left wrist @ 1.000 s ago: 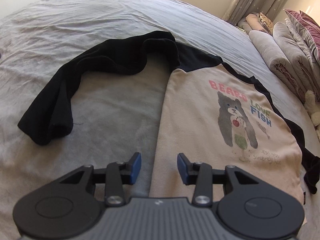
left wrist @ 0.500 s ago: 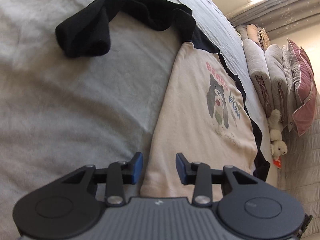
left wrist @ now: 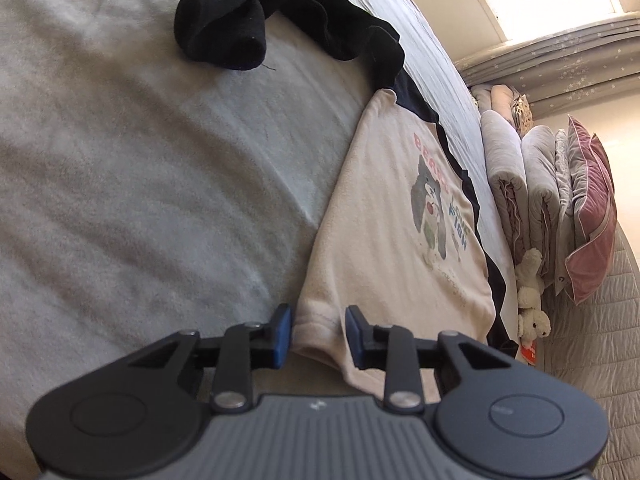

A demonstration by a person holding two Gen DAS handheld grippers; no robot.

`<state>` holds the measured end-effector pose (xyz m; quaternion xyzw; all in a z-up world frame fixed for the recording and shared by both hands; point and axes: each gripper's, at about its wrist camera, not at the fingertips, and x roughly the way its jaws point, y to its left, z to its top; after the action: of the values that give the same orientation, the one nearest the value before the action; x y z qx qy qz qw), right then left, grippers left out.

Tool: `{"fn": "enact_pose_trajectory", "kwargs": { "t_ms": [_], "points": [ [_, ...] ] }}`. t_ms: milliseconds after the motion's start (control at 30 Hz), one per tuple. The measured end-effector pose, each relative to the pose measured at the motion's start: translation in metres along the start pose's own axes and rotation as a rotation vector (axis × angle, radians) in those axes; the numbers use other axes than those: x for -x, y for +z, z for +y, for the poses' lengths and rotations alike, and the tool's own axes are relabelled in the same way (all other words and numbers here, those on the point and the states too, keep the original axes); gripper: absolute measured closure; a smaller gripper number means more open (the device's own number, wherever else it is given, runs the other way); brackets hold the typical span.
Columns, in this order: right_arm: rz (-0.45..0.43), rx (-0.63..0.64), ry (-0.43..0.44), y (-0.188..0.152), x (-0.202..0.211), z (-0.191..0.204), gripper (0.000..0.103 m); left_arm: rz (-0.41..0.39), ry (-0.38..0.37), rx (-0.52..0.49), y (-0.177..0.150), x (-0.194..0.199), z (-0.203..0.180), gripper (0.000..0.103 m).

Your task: Fold clothes

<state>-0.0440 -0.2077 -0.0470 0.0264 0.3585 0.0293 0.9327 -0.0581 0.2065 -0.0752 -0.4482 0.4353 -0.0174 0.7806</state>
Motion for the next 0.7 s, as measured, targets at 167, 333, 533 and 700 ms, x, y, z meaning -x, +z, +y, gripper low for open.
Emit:
{"fn": "enact_pose_trajectory", "kwargs": {
  "t_ms": [167, 333, 533, 700],
  "points": [
    [-0.059, -0.065, -0.073, 0.007, -0.010, -0.002, 0.066, -0.044, 0.030, -0.002, -0.006, 0.002, -0.001, 0.088],
    [-0.033, 0.059, -0.144, 0.009, -0.007, -0.003, 0.094, -0.078, 0.093, -0.035, -0.012, 0.012, -0.008, 0.096],
    [-0.075, 0.592, -0.243, -0.009, 0.020, 0.028, 0.095, -0.107, 0.158, -0.108, -0.019, 0.033, -0.026, 0.096],
    [-0.078, 0.897, -0.286, -0.029, 0.038, 0.038, 0.095, -0.128, 0.214, -0.211, -0.028, 0.048, -0.038, 0.096]
  ]
}}
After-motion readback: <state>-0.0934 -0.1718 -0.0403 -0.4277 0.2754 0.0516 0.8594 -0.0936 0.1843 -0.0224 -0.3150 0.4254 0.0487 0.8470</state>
